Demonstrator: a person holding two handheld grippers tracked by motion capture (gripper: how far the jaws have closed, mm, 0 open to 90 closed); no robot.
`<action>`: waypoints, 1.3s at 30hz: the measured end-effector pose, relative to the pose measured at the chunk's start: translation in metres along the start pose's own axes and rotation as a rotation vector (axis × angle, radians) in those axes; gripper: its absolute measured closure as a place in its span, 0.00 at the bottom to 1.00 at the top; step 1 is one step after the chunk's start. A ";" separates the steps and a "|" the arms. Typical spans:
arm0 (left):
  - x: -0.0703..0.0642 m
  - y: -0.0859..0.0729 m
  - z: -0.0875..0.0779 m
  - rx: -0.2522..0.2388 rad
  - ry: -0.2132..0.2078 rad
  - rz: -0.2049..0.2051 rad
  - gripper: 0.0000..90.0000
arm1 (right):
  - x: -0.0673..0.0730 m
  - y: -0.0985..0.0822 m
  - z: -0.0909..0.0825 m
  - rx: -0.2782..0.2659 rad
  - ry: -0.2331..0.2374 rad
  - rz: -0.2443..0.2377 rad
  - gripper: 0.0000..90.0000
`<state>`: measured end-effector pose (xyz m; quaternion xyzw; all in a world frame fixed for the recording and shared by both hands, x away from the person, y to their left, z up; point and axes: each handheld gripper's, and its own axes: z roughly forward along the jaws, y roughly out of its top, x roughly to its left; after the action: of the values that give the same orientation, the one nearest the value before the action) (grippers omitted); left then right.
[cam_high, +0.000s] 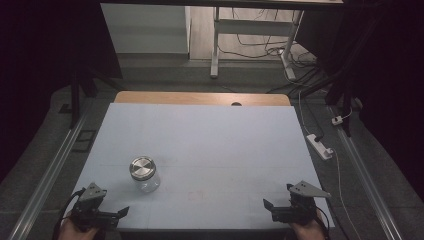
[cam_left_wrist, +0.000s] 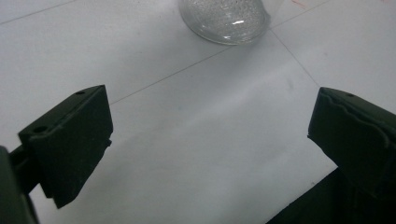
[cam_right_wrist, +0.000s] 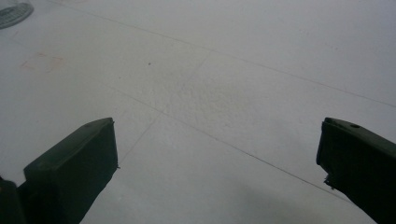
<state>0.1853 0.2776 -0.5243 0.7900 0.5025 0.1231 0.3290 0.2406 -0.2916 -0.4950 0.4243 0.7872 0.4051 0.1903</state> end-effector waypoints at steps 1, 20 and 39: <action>0.001 0.000 0.000 -0.003 -0.004 -0.003 0.01 | 0.000 0.000 0.000 0.000 0.004 -0.001 0.00; 0.000 -0.002 -0.002 -0.002 -0.003 -0.011 0.00 | -0.001 0.002 0.004 0.022 0.040 -0.011 0.00; 0.003 0.001 -0.002 -0.018 -0.075 -0.034 0.00 | -0.001 0.002 0.004 0.034 0.051 -0.014 0.00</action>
<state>0.1863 0.2807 -0.5223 0.7824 0.5021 0.0921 0.3566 0.2449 -0.2895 -0.4962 0.4114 0.8016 0.4009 0.1655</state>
